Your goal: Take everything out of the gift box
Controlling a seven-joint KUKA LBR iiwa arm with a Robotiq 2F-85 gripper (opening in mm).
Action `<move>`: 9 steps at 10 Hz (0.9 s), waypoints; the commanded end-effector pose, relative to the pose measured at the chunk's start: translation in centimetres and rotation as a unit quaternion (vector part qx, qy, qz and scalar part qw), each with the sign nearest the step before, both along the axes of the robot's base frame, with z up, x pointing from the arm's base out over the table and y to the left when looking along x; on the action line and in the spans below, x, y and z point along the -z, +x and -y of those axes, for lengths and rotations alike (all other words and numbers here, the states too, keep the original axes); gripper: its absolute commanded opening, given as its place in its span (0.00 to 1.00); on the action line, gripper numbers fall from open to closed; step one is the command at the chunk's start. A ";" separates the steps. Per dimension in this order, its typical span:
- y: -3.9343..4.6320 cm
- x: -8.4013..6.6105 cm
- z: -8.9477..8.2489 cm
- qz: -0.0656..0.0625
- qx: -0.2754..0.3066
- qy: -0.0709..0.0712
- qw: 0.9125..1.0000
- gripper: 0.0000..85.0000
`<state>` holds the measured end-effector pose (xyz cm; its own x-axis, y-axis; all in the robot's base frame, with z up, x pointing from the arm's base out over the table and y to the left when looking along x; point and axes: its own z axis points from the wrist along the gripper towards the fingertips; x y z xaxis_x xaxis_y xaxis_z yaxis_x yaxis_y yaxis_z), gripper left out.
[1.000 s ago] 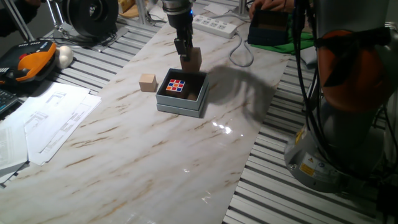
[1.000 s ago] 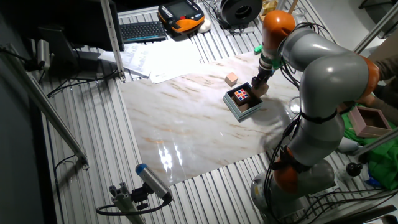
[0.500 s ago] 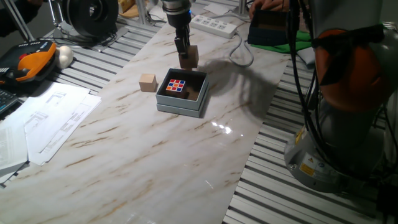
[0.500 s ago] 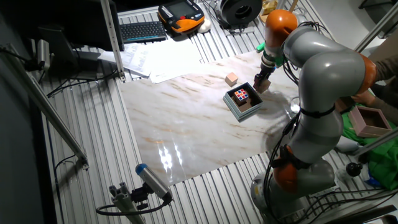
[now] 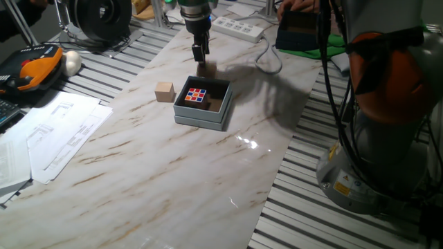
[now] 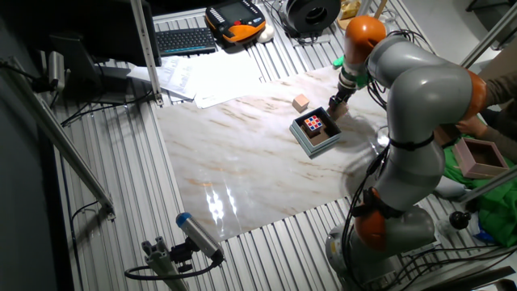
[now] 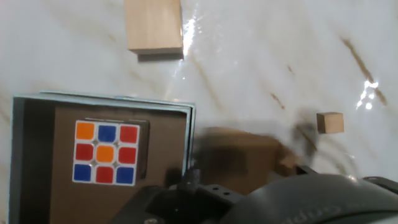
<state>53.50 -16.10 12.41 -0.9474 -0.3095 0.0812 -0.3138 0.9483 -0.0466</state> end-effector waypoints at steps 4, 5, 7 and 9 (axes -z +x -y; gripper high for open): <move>-1.79 -3.1 -5.5 -0.024 0.085 0.006 0.996 0.80; -2.44 -3.4 -7.2 -0.023 0.100 0.002 0.995 0.80; -3.42 -2.5 -10.0 0.000 0.127 0.001 0.992 0.80; -3.13 -1.6 -11.5 0.007 0.140 0.004 0.990 0.80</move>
<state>50.44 -7.49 13.95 -0.9971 -0.0373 0.0658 -0.0401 0.9983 -0.0415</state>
